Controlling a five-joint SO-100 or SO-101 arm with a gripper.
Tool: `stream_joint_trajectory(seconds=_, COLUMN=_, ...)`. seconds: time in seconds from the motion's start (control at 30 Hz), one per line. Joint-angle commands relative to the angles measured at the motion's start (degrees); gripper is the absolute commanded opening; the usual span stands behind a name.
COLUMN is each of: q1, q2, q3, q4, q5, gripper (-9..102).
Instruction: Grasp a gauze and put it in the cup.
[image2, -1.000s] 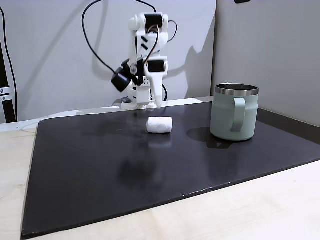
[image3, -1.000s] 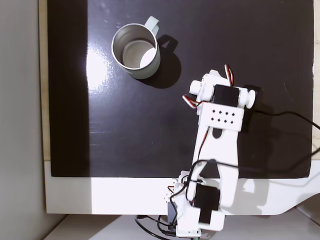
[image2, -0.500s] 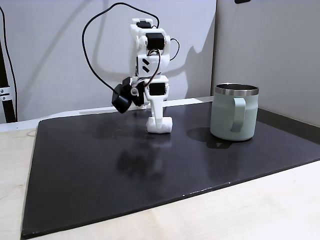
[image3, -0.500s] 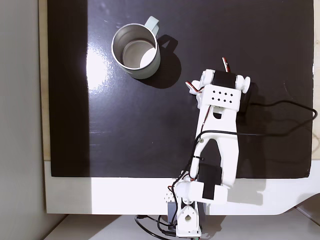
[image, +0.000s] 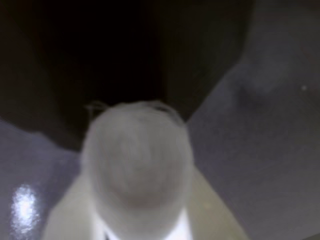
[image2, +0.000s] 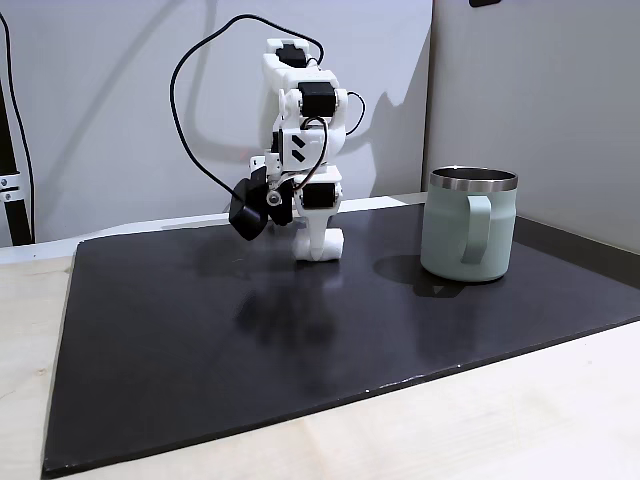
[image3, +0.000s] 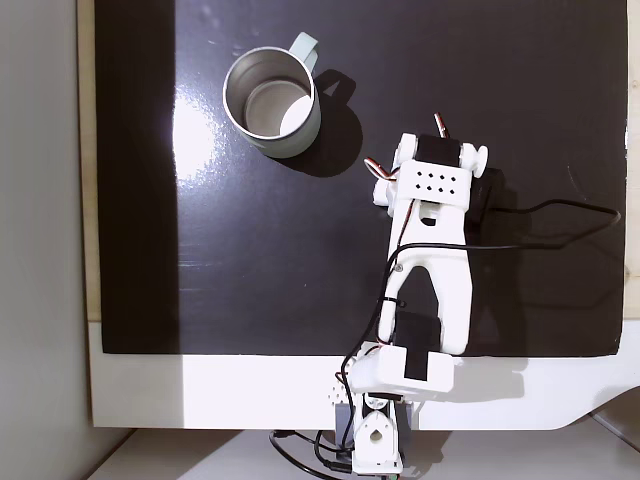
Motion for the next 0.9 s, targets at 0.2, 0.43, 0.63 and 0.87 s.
stream_joint_trajectory(seconds=0.2, q1=-0.1, q2=7.2, q3=-3.6, q4=4.0, q5=0.4, gripper=2)
stream_joint_trajectory(seconds=0.43, q1=-3.1, q2=15.1, q3=-10.7, q4=12.5, q5=0.7, gripper=1)
stream_joint_trajectory(seconds=0.63, q1=-4.7, q2=16.5, q3=-22.9, q4=21.2, q5=1.0, gripper=1)
stream_joint_trajectory(seconds=0.87, q1=-7.2, q2=18.7, q3=-31.2, q4=24.8, q5=0.2, gripper=2)
